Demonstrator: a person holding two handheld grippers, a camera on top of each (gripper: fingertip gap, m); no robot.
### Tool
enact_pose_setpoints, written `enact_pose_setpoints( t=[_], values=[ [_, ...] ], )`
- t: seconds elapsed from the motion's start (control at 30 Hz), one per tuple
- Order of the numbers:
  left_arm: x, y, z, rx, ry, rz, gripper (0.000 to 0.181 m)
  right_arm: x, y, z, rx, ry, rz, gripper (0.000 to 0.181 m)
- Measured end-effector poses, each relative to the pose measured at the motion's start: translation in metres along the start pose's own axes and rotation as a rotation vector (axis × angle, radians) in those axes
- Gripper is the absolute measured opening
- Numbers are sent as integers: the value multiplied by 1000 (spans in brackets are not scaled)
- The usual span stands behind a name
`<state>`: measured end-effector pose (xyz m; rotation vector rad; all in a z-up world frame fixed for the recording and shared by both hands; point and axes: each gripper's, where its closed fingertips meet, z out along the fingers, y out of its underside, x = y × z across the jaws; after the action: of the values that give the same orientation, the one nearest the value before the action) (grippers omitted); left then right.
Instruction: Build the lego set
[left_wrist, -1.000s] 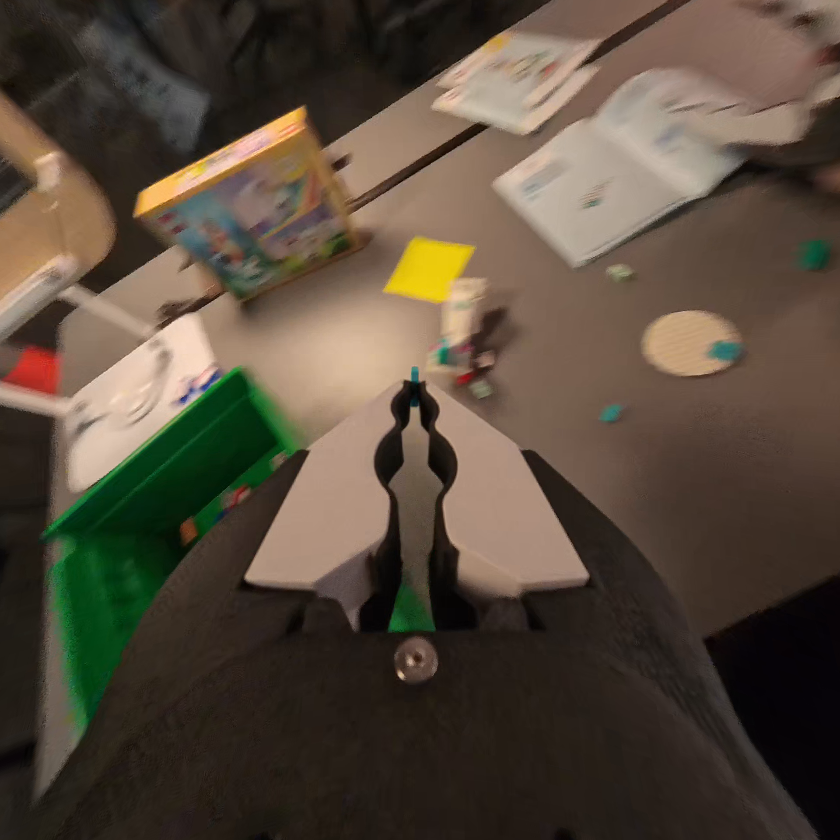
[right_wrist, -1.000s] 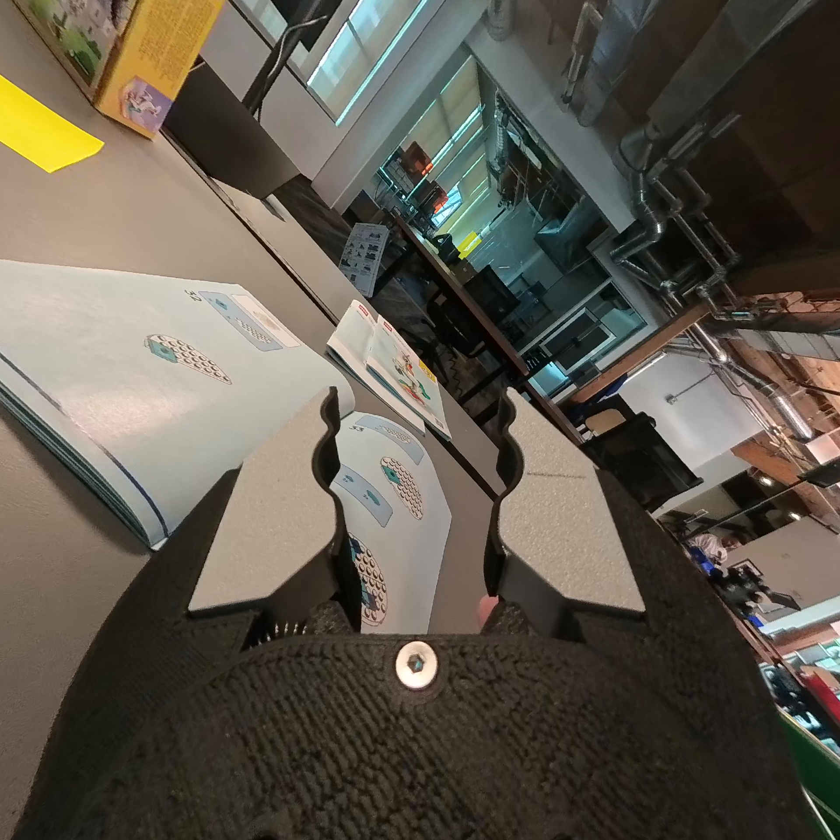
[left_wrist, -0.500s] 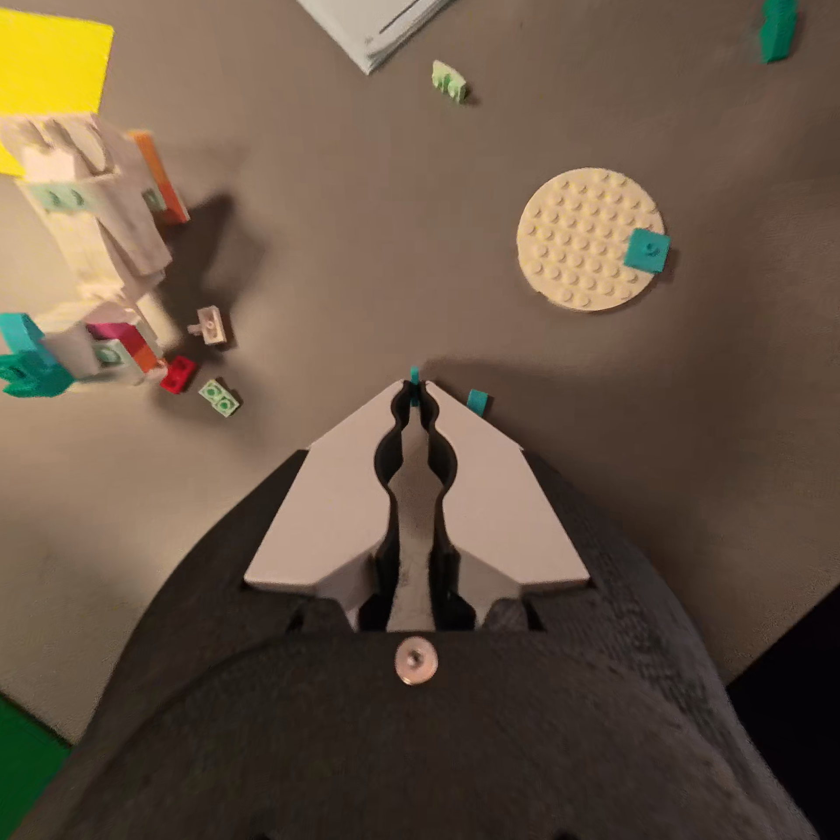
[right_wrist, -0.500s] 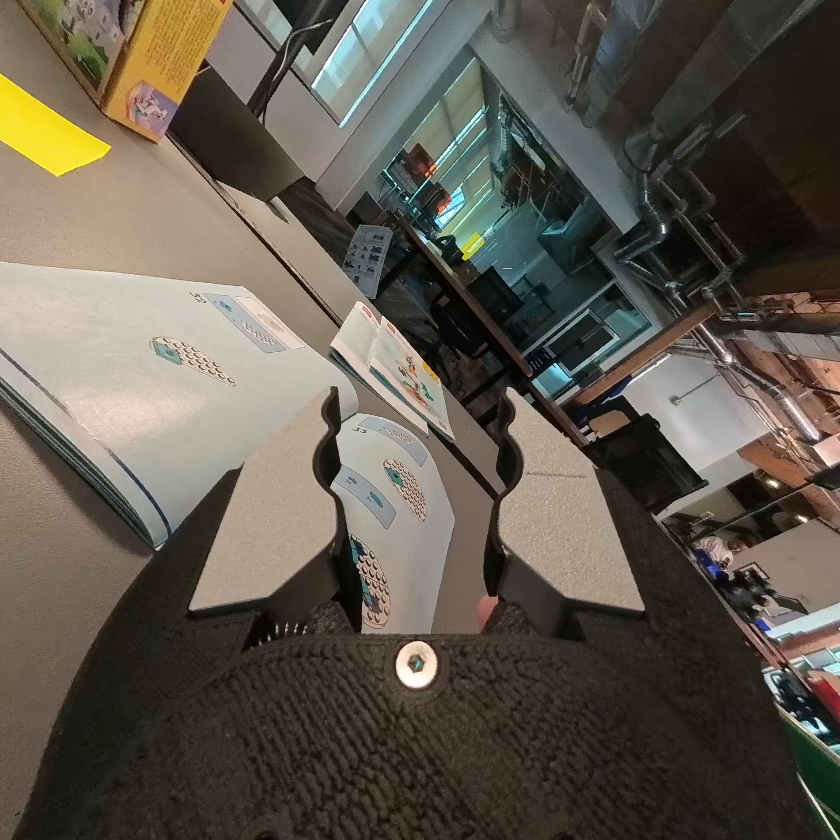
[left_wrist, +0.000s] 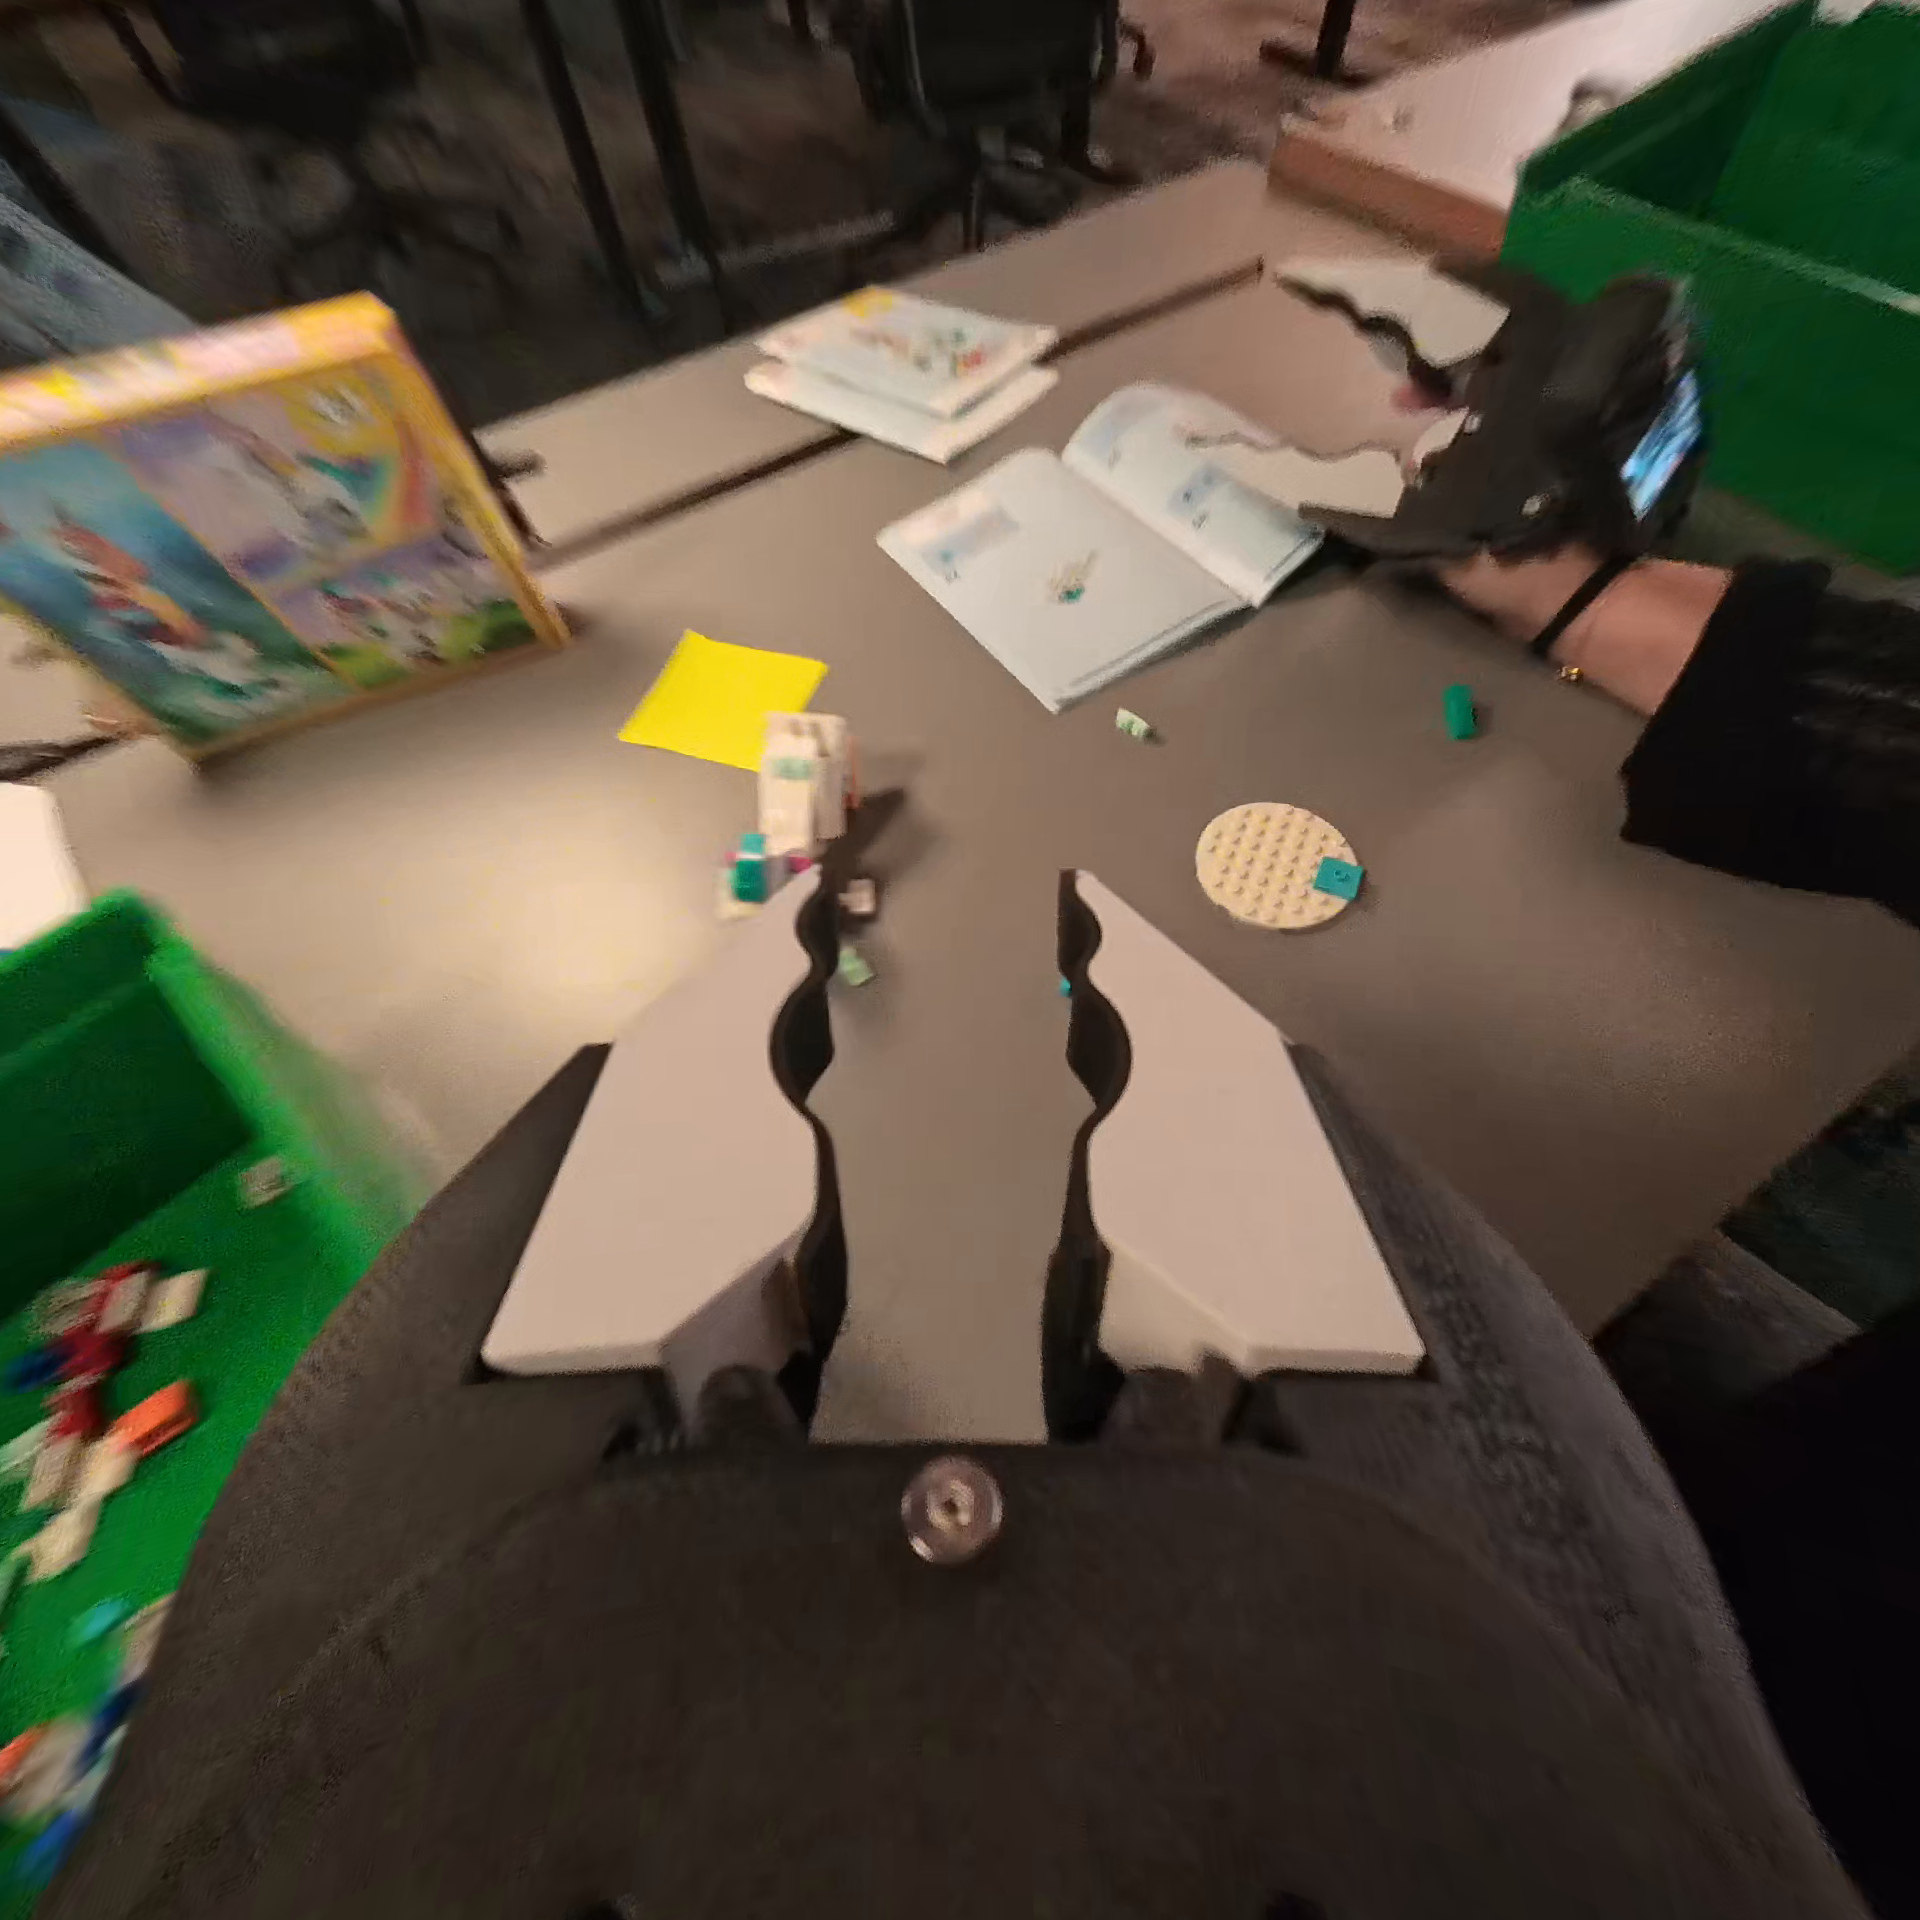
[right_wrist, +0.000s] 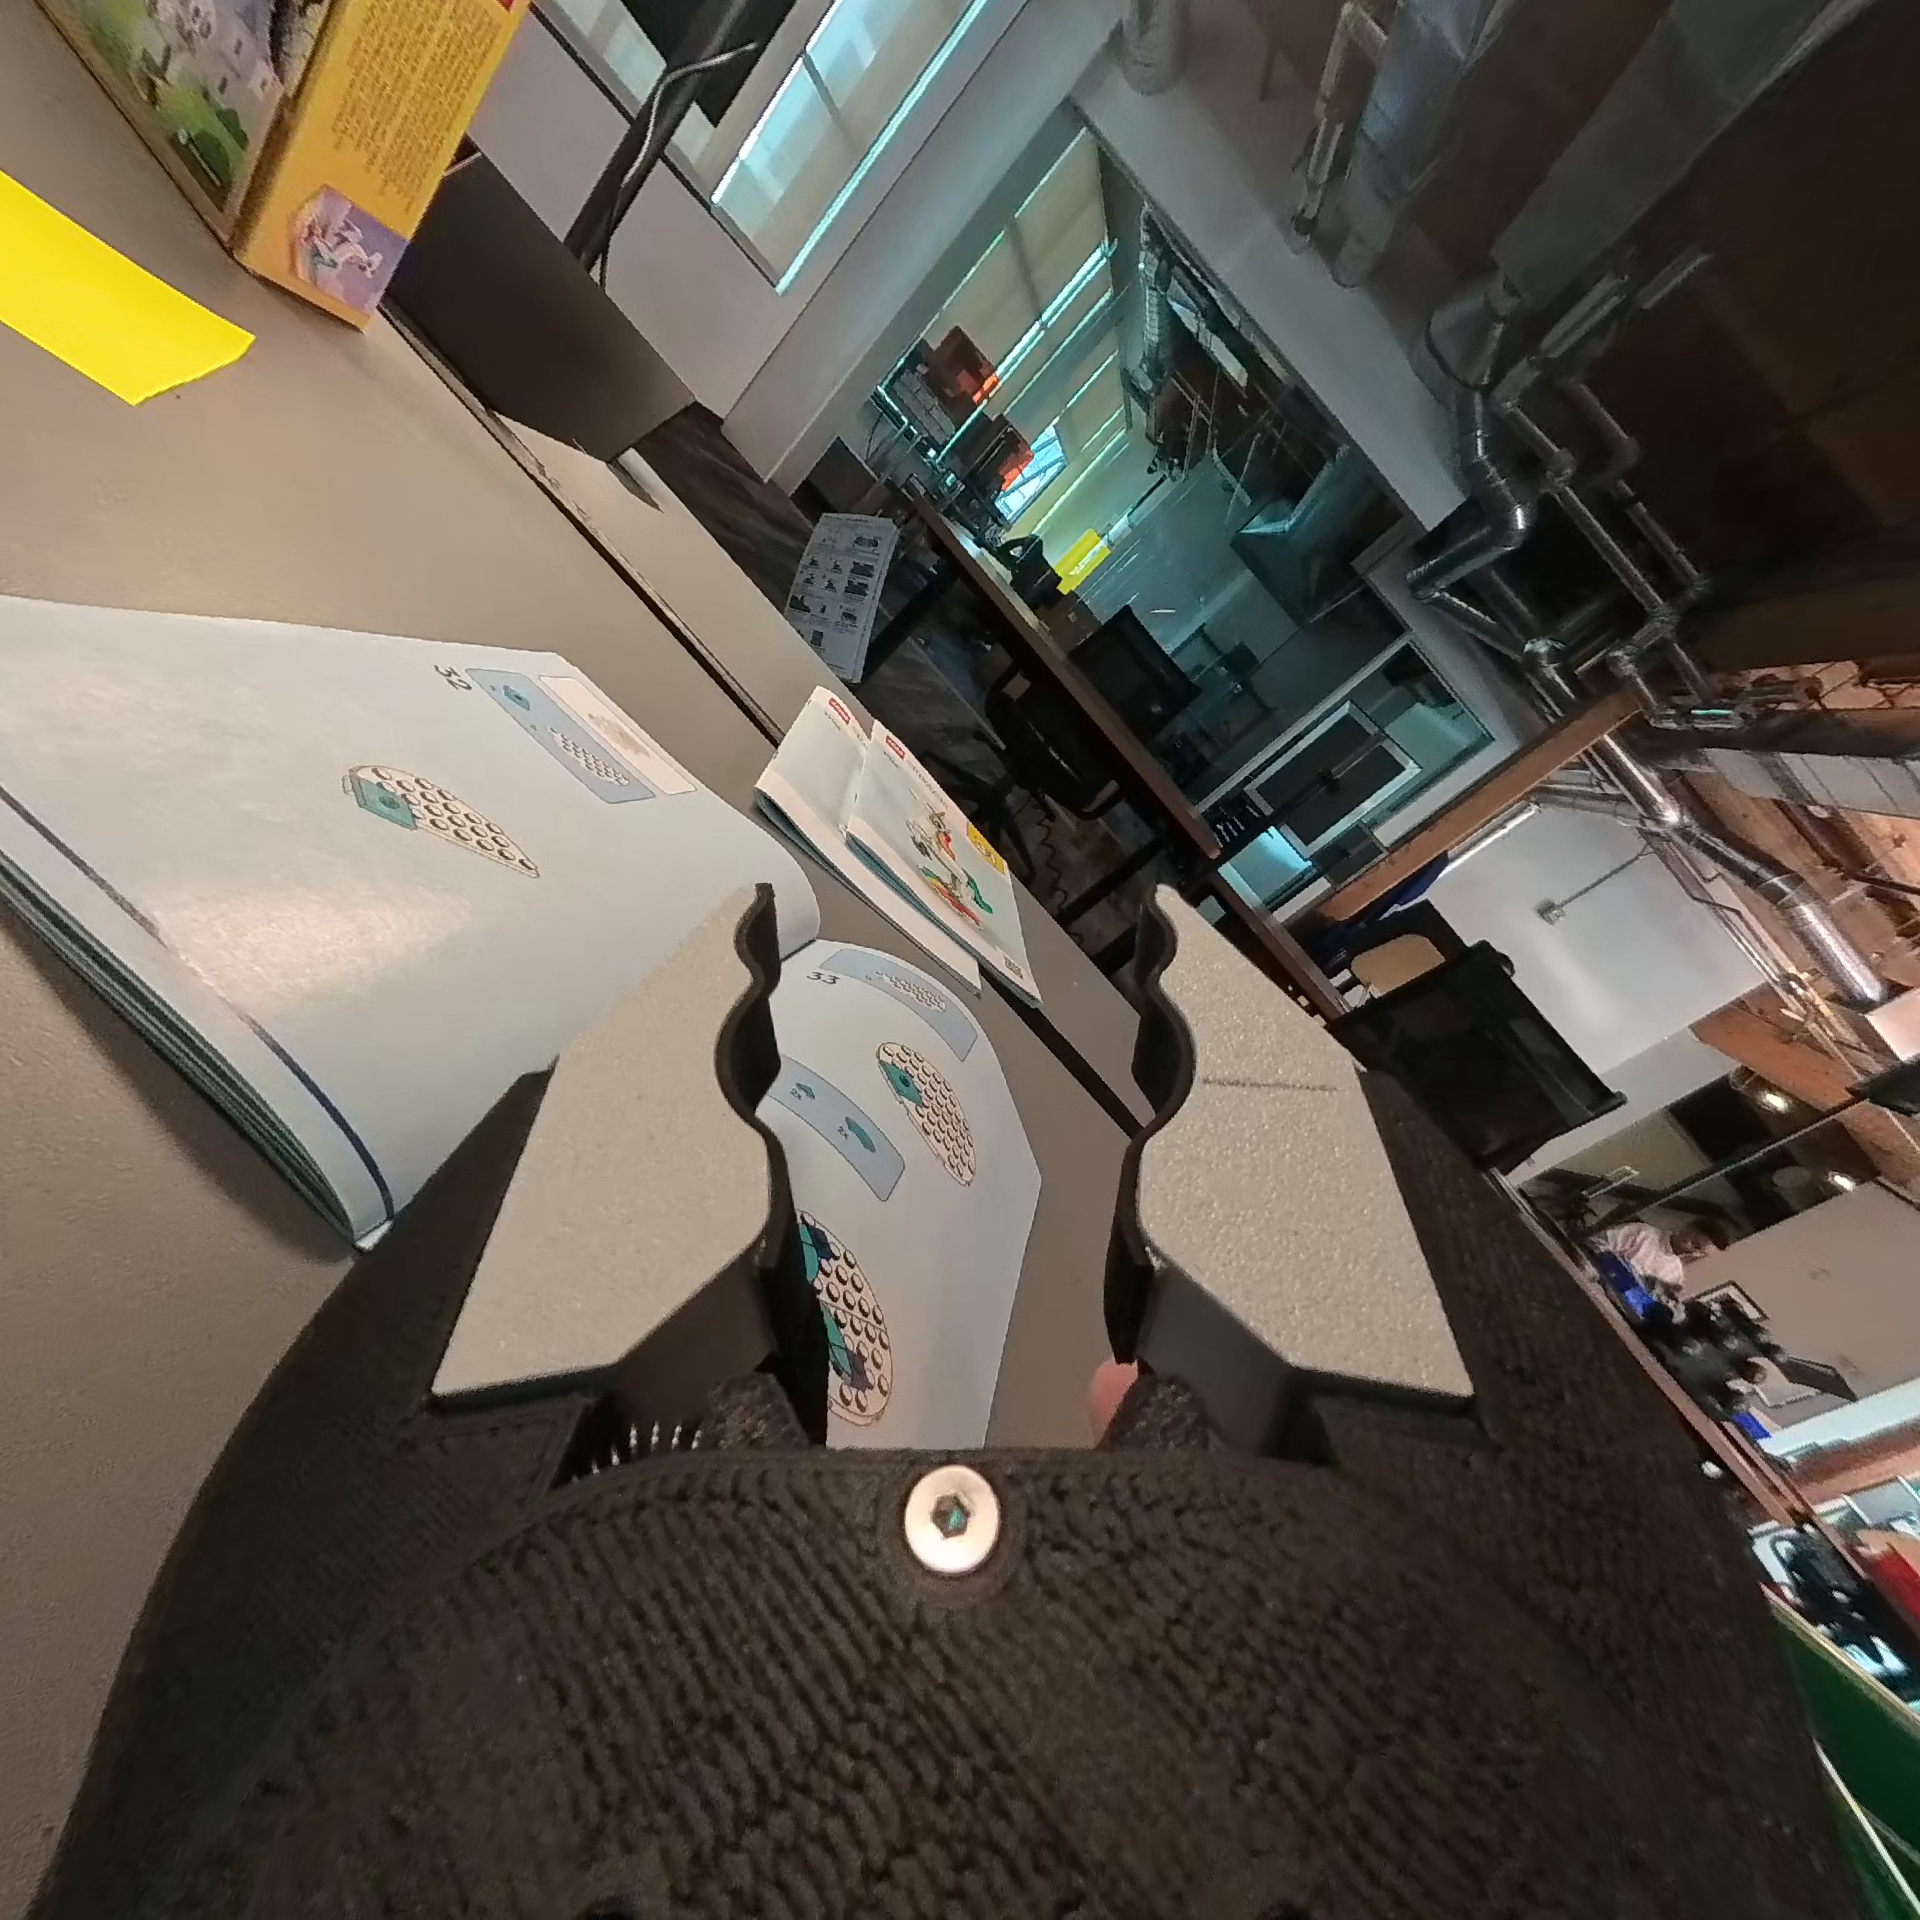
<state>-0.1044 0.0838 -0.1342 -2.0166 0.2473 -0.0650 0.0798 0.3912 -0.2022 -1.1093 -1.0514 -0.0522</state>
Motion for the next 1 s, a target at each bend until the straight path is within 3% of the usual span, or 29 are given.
enact_pose_setpoints(
  t=[0.13, 0.23, 0.33, 0.47, 0.63, 0.77, 1.0],
  values=[
    [-66, -6, -96, 34, -279, -13, 48, 1, 2, 0, -10, 4, -7, 67],
    [-128, 28, -146, -101, -497, -91, 48, 1, 4, 0, -25, 11, -25, 67],
    [-166, 67, -165, -242, -542, -145, 45, 2, 8, 1, -49, 21, -43, 67],
    [-191, 113, -150, -407, -394, -267, 37, 4, 16, 3, -91, 34, -52, 68],
    [-211, 143, -107, -547, -230, -274, 26, 7, 24, 3, -142, 58, -73, 67],
    [-224, 166, -74, -662, -168, -348, 6, 4, 27, 5, -169, 56, -124, 67],
    [-242, 204, -51, -841, -185, -414, 8, 2, 28, 6, -178, 49, -154, 67]
  ],
)
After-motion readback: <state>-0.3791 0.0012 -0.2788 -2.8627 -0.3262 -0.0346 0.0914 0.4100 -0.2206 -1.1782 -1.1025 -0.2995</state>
